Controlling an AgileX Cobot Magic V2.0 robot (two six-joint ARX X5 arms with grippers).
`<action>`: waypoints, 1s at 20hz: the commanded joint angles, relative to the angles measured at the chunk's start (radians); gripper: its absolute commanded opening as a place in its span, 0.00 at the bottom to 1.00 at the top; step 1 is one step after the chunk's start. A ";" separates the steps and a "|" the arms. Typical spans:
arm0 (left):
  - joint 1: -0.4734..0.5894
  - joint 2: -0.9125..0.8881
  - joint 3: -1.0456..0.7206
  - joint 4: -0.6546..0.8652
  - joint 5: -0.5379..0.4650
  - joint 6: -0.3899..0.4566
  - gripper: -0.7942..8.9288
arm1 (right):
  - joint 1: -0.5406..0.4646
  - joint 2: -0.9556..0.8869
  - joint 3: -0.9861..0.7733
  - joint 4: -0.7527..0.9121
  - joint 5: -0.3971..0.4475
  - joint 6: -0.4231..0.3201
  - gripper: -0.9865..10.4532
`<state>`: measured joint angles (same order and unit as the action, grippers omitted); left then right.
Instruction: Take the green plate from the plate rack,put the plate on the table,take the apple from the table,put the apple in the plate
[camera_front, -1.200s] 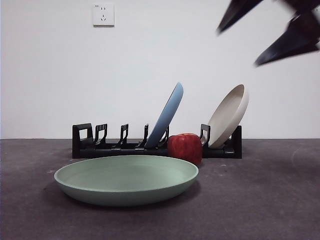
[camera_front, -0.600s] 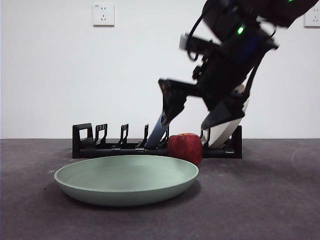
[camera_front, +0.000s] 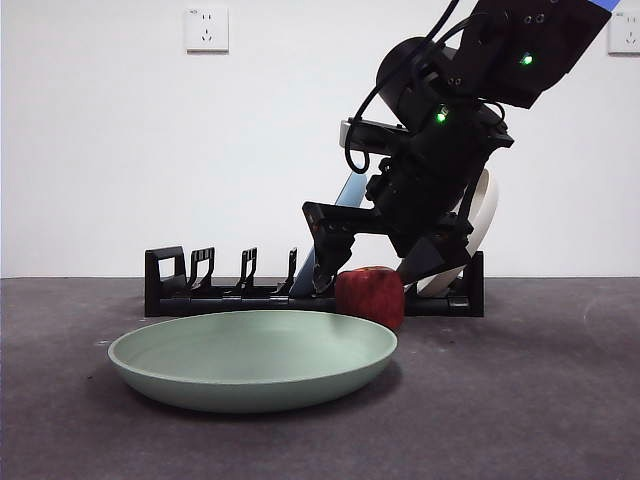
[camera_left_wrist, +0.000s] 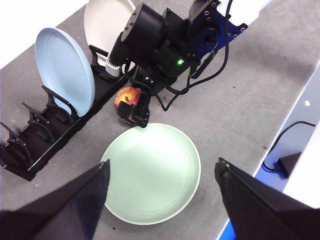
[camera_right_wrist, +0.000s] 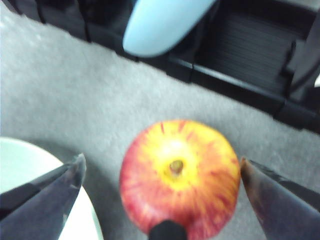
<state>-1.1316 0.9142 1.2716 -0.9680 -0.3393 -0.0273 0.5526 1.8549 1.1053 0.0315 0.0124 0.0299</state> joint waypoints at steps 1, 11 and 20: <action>0.000 -0.001 -0.001 0.008 0.000 -0.007 0.45 | -0.006 0.008 -0.001 -0.002 0.014 0.002 0.58; 0.000 -0.001 -0.001 0.009 0.001 -0.008 0.45 | -0.008 0.029 -0.001 -0.013 0.013 0.013 0.49; 0.000 -0.001 -0.001 0.008 0.001 -0.008 0.45 | -0.008 0.032 -0.001 -0.017 -0.014 0.029 0.13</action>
<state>-1.1316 0.9142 1.2716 -0.9657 -0.3393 -0.0273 0.5419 1.8687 1.1053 0.0227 0.0128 0.0456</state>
